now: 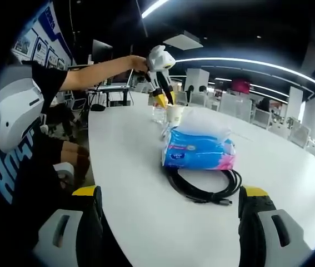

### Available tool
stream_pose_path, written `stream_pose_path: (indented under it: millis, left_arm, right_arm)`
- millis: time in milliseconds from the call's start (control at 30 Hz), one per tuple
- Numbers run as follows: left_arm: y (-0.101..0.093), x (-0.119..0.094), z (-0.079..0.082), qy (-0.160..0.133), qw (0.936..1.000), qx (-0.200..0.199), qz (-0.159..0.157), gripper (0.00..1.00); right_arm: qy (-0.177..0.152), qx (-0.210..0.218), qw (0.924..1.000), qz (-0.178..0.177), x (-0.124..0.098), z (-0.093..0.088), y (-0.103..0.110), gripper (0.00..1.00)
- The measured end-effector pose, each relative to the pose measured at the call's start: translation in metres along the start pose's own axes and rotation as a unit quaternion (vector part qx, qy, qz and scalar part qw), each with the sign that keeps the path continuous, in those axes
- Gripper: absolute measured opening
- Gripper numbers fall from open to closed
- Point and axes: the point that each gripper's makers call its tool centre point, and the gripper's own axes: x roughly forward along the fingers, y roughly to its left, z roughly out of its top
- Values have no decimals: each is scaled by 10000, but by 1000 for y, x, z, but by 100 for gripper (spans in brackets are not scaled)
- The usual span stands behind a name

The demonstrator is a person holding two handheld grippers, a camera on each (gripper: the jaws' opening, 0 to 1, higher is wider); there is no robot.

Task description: Arrange the tabletop items into an orderly group along one side of the table until the central work area is clear of visible clutter.

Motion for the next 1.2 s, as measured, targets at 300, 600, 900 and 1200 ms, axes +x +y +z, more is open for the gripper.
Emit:
stream_pose_path:
  millis: [300,600,900,1200]
  left_arm:
    - [-30,-3,19,-290,9987,392,-152,31]
    - [-64,1,31,-498,9953,675,-488,31]
    - [-73,8,35,-546,9943,704,-580,31]
    - [-84,13,43,-656,9924,777,-699,31]
  right_arm:
    - [-26,-46,10000,-54,1,5,-4,100]
    - [-101,25,9997,-232,0,13,-17,98]
    - [-162,65,9995,-280,2,19,-26,98]
    - [-254,111,9991,-330,2,26,-40,94]
